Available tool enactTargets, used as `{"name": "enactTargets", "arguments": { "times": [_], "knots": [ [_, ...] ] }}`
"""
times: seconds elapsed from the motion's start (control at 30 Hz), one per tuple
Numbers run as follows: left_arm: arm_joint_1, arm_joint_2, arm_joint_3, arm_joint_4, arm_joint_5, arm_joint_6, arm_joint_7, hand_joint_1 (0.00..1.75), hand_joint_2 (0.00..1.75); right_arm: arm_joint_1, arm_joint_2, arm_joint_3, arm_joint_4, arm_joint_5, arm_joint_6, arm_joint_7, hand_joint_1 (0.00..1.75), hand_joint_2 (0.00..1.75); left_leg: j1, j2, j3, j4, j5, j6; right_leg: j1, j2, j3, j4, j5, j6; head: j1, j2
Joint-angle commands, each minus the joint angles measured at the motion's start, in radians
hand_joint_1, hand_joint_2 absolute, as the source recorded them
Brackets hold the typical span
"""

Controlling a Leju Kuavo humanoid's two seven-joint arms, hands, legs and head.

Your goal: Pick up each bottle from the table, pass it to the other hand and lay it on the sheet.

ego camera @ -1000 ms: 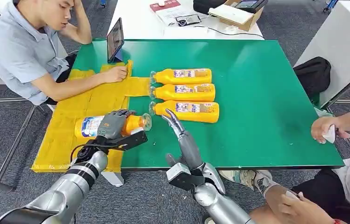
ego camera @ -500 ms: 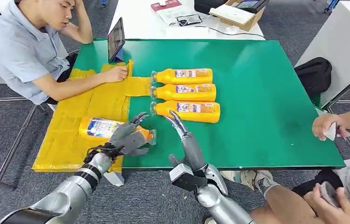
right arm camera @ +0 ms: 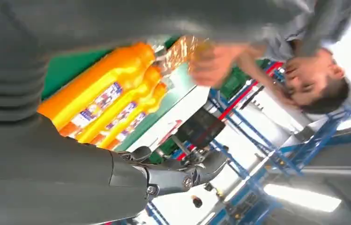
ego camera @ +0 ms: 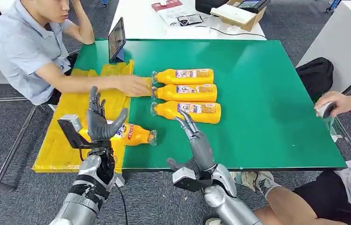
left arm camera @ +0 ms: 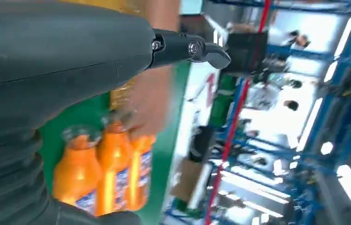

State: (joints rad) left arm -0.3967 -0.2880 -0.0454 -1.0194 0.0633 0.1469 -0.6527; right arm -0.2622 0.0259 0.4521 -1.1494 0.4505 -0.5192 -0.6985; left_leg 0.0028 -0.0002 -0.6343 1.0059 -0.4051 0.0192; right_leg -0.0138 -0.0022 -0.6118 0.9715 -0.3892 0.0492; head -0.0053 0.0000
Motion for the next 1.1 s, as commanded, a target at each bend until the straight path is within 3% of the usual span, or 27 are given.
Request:
{"name": "enactTargets", "arguments": {
  "times": [0.03,0.13,0.3,0.5,0.77,0.93,1.1],
  "knots": [
    [0.077,-0.004,0.012,-0.203,0.216,0.018,-0.002,0.0,1.75,-0.023,0.005,-0.092,0.065,0.085,-0.019,0.046,0.0,1.75,0.0,0.001,0.002,0.0,-0.001,0.0,0.0,0.001,0.002,0.0,0.0,-0.001,0.0,0.0],
    [0.218,0.009,0.013,-0.4,0.306,0.076,0.012,0.0,1.75,-0.049,-0.043,-0.136,0.101,0.201,0.042,0.206,0.0,1.75,0.0,0.003,0.006,0.0,-0.003,-0.001,0.0,0.003,0.005,0.0,-0.002,-0.001,0.0,0.0],
    [0.343,0.014,-0.015,-0.504,0.212,0.18,-0.045,0.0,1.75,-0.176,-0.101,-0.199,0.347,0.291,0.115,0.305,0.0,1.75,-0.001,0.003,0.005,-0.001,-0.002,0.0,0.0,0.003,0.005,-0.002,-0.001,-0.001,0.0,0.0],
    [0.345,0.017,-0.08,-0.531,0.112,0.255,-0.045,0.0,1.75,-0.295,-0.087,-0.216,0.514,0.33,0.144,0.345,0.0,1.75,-0.001,0.002,0.003,0.0,-0.002,0.0,-0.001,0.002,0.003,0.0,-0.001,-0.001,0.0,0.0],
    [0.345,0.017,-0.08,-0.531,0.112,0.255,-0.045,0.0,1.75,-0.295,-0.087,-0.216,0.514,0.33,0.144,0.345,0.0,1.75,0.0,0.001,0.003,-0.001,-0.001,0.0,0.0,0.001,0.004,0.0,-0.001,-0.001,0.0,0.0],
    [0.34,0.041,-0.117,-0.491,0.007,0.364,-0.028,0.0,1.75,-0.309,-0.067,-0.195,0.589,0.379,0.146,0.388,0.0,1.75,0.0,0.001,0.005,-0.001,-0.002,0.0,0.0,0.001,0.005,-0.001,-0.001,-0.001,0.0,0.0],
    [0.337,0.054,-0.116,-0.467,-0.02,0.397,-0.015,0.0,1.75,-0.304,-0.067,-0.196,0.64,0.368,0.226,0.396,0.0,1.75,-0.001,0.0,0.006,-0.002,-0.002,-0.001,0.0,0.001,0.007,-0.002,-0.001,-0.001,0.0,0.0]
  ]
}}
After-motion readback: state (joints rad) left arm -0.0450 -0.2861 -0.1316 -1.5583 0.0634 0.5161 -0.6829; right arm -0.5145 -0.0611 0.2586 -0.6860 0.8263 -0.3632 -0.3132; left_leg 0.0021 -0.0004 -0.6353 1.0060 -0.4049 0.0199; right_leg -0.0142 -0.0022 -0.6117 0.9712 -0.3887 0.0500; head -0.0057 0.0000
